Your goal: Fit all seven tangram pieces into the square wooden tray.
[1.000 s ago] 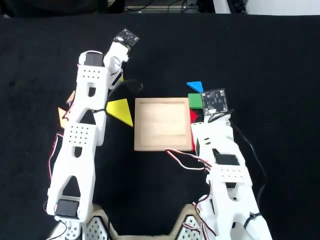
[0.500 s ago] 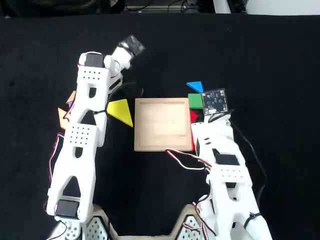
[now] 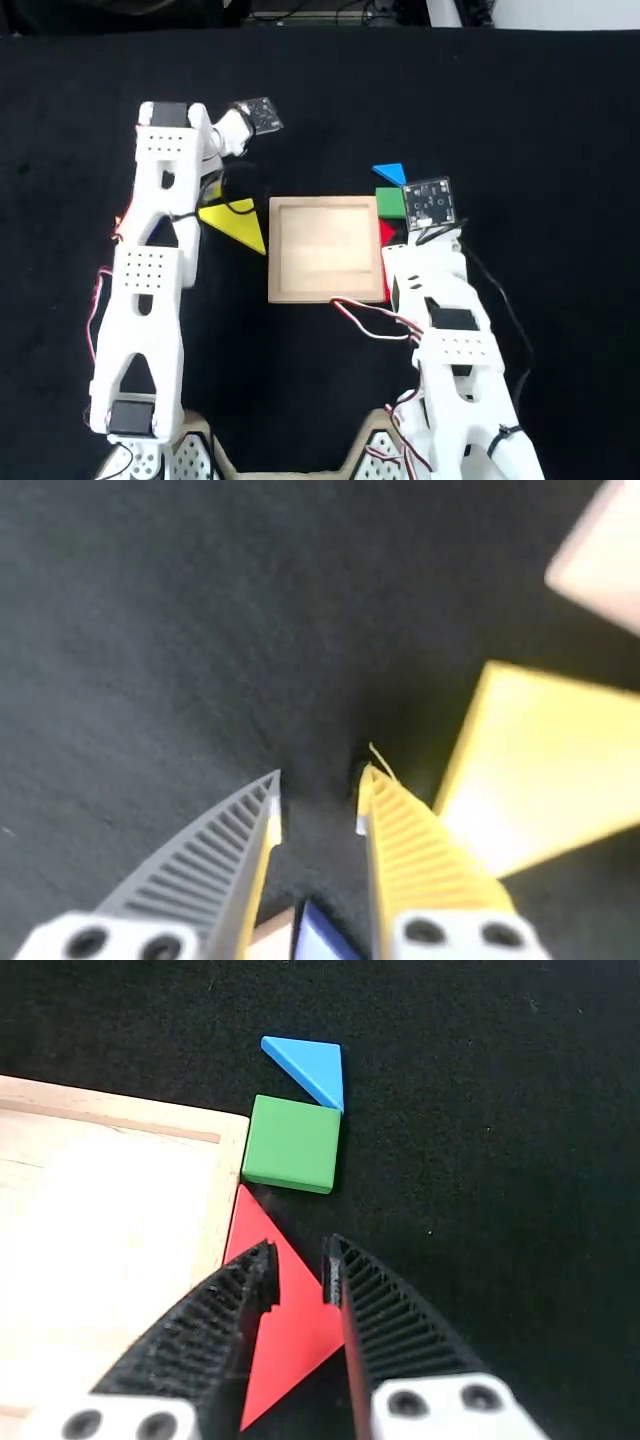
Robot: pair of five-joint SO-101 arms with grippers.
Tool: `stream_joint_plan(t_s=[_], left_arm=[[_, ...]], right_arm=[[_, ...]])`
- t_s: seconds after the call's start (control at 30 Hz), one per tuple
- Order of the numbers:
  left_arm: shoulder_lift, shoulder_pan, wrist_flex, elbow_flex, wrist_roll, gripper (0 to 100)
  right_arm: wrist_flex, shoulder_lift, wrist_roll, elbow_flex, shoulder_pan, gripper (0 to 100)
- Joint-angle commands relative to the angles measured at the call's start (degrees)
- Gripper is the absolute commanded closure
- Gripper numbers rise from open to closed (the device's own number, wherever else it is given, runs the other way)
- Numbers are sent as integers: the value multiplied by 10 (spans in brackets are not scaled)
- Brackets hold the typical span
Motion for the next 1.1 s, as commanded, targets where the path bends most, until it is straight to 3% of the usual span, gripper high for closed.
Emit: stream_joint_plan(t_s=[0.0, 0.2, 0.37, 0.53, 0.67, 0.83, 0.93, 1.07], left_arm=[[-98, -29, 26, 212, -70, 859], [-308, -32, 23, 487, -161, 873], [-459, -40, 23, 632, -162, 893], [-588, -33, -23, 659, -127, 891], [-611, 7, -25, 669, -4, 890], [-585, 49, -71, 728, 29, 747], [-567, 54, -120, 748, 34, 735], [-533, 85, -123, 749, 40, 729]], right_arm=[[-12, 1, 2, -35, 12, 910], [-12, 1, 4, -33, 12, 910], [-12, 1, 4, -33, 12, 910], [-12, 1, 3, -33, 12, 910], [-12, 1, 4, -33, 12, 910], [-12, 1, 4, -33, 12, 910], [-12, 1, 4, -33, 12, 910], [-12, 1, 4, -34, 12, 910]])
